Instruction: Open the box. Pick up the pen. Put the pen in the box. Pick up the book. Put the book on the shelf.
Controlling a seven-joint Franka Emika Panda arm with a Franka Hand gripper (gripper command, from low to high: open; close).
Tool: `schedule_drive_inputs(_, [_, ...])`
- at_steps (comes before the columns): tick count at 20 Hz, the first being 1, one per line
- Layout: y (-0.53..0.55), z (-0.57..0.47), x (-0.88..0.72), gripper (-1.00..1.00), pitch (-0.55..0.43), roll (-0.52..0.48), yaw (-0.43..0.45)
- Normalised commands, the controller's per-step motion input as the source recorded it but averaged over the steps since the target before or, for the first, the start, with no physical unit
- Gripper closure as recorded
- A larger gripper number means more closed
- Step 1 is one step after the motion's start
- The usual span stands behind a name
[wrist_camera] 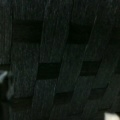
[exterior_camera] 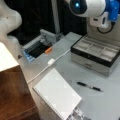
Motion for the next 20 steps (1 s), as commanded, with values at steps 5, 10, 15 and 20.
schedule_drive_inputs(5, [0.13, 0.02, 0.09, -1.00, -0.038, -0.141, 0.106])
schedule_drive_inputs(10, [0.08, -0.03, 0.06, -1.00, -0.077, -0.177, 0.094])
schedule_drive_inputs(15, [0.06, -0.05, 0.06, -1.00, -0.086, -0.168, 0.078])
schedule_drive_inputs(20, [0.10, -0.06, 0.06, -1.00, -0.094, -0.152, 0.065])
